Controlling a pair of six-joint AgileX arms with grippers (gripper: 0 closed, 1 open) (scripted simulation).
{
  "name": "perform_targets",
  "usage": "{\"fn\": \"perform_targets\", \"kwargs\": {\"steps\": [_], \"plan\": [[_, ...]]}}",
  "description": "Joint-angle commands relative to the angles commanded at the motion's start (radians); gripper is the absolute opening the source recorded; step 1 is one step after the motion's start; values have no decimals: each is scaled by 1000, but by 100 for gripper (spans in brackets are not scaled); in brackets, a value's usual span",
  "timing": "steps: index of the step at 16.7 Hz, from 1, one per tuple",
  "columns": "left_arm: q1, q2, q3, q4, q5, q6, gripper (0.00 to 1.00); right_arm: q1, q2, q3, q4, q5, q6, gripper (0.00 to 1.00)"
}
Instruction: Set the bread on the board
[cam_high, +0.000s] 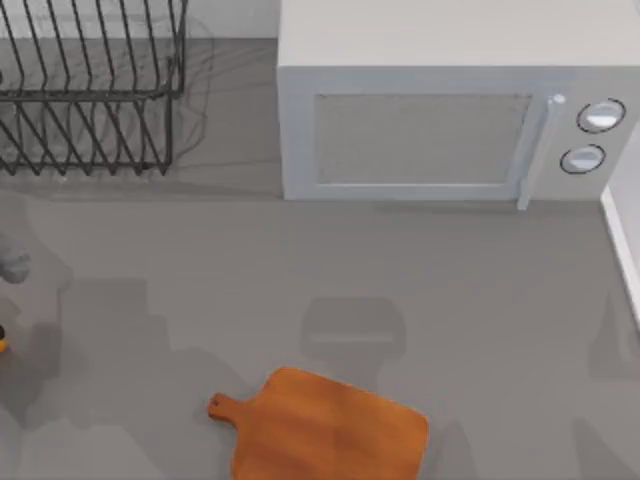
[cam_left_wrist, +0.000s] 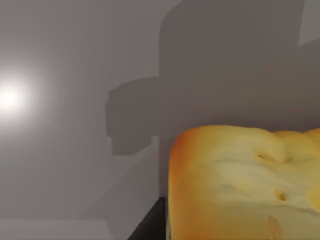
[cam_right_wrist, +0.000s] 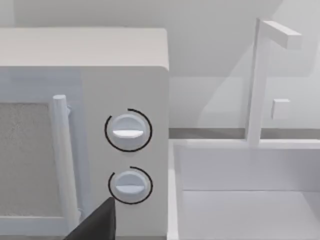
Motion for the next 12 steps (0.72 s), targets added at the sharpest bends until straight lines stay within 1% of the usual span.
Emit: {"fn": "perform_targets", "kwargs": {"steps": [2, 3, 12], "plan": [[0, 0, 0, 0, 0, 0, 2, 0, 0, 0, 0, 0, 0, 100], [0, 0, 0, 0, 0, 0, 0, 0, 0, 0, 0, 0, 0, 100], [-2, -4, 3, -3, 0, 1, 0, 0, 0, 0, 0, 0, 0, 100]]}}
